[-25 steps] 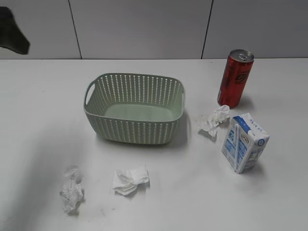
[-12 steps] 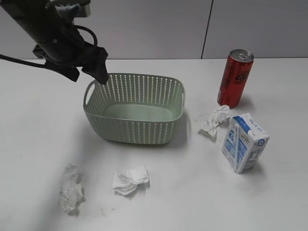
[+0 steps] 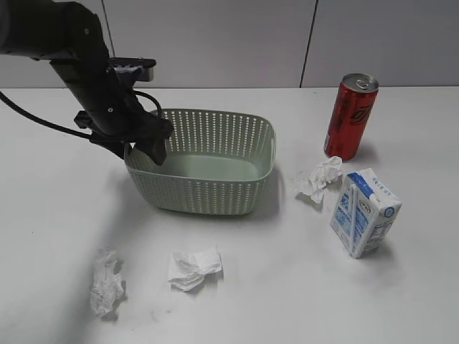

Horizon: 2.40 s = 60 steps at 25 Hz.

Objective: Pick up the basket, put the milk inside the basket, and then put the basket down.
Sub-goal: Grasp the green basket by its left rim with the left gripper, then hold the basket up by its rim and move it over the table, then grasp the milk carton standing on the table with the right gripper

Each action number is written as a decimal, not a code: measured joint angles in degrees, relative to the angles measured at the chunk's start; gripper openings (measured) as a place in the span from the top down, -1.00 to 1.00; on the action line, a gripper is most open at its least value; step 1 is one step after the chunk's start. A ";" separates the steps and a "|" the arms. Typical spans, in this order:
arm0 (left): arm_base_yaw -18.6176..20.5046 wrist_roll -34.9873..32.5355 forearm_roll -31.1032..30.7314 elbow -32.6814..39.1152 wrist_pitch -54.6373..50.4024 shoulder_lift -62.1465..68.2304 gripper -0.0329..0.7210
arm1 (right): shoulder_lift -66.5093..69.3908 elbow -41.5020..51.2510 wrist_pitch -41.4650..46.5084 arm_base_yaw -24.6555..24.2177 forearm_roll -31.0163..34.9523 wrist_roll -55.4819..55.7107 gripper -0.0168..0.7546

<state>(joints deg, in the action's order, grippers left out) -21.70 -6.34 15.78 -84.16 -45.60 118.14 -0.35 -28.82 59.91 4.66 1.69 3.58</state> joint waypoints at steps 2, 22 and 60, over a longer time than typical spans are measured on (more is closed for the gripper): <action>0.00 0.19 0.06 0.00 0.77 0.50 -0.21 | 0.00 0.00 0.00 0.00 0.00 0.00 -0.30; -0.07 15.64 -3.69 0.00 -5.76 -5.59 0.95 | 0.00 0.00 0.00 0.00 0.00 0.00 -0.30; -0.07 17.49 -4.69 0.00 -8.75 -9.57 0.95 | 83.66 -32.08 -10.45 15.41 6.56 -14.35 -0.76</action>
<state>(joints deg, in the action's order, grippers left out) -21.76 11.15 11.09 -84.16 -54.35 108.57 83.31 -60.90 49.46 20.07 8.25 -10.77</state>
